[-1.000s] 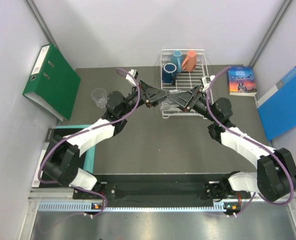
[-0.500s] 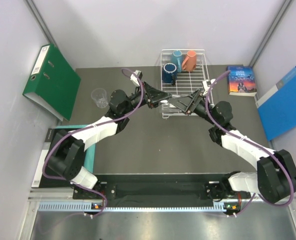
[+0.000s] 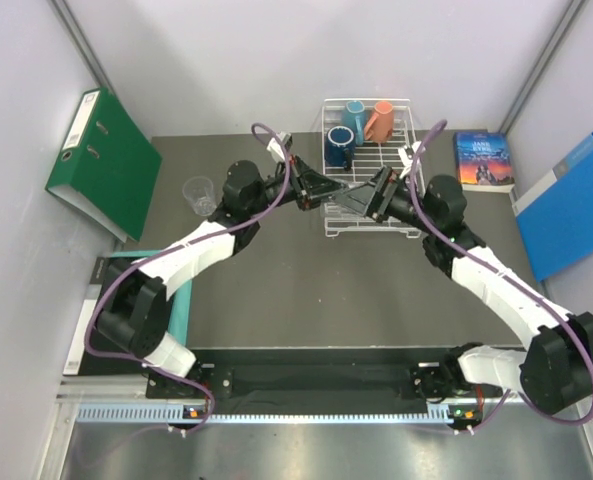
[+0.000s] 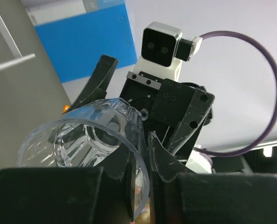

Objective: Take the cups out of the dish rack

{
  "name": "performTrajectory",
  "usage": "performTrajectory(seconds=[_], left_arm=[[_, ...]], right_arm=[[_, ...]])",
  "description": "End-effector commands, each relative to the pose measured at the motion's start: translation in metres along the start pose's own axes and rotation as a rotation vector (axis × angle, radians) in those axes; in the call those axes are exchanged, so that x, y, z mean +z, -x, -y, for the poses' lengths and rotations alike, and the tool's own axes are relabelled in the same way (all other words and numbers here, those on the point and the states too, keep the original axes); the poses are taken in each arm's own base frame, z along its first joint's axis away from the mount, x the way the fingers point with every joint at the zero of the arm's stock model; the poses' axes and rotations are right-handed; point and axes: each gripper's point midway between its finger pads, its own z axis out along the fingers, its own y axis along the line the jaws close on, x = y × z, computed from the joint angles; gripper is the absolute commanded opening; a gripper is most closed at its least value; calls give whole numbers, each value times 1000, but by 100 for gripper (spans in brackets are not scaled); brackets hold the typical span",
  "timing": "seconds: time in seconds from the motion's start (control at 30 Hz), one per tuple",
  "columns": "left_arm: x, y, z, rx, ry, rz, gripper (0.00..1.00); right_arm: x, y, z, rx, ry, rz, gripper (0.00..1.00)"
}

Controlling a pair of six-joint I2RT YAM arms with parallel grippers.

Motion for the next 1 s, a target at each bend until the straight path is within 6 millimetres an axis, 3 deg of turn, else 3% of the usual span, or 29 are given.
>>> performTrajectory(seconds=[0.0,0.03,0.07,0.13,0.17,0.23,0.27,0.33,0.37,0.4,0.47,0.5,0.63,0.77,0.97], left_arm=[[-17,40,26,262,71,136,0],[-24,52,26,272,98,167,0],[-31,55,22,283,145,175,0],[-45,74,22,309,216,228,0],[-57,80,-1,310,347,247,0],[-73,98,-7,346,468,294,0],[-95,101,-40,345,653,303,0],[-115,113,-52,376,808,326,0],[-134,126,-64,431,938,371,0],[-152,118,-78,413,1047,340,0],[-183,133,-93,453,1255,381,0],[-199,127,-103,445,1352,340,0],[-233,132,-122,494,1568,297,0],[-251,134,-140,493,1652,278,0],[-269,129,-188,396,1700,264,0]], right_arm=[[-21,34,-26,-151,-110,36,100],[-24,44,-25,-162,-138,70,99],[-32,50,-6,-152,-246,89,100],[-43,72,-1,-189,-365,158,100],[-52,86,15,-211,-481,215,100],[-65,88,32,-242,-602,211,100],[-74,96,43,-253,-683,246,100],[-83,95,58,-276,-771,233,100],[-84,95,63,-279,-797,224,100],[-87,92,68,-279,-819,213,100],[-90,90,78,-293,-863,198,100],[-91,89,81,-294,-877,192,100],[-96,81,96,-300,-932,143,100],[-94,72,104,-291,-931,120,100],[-90,62,109,-272,-916,100,100]])
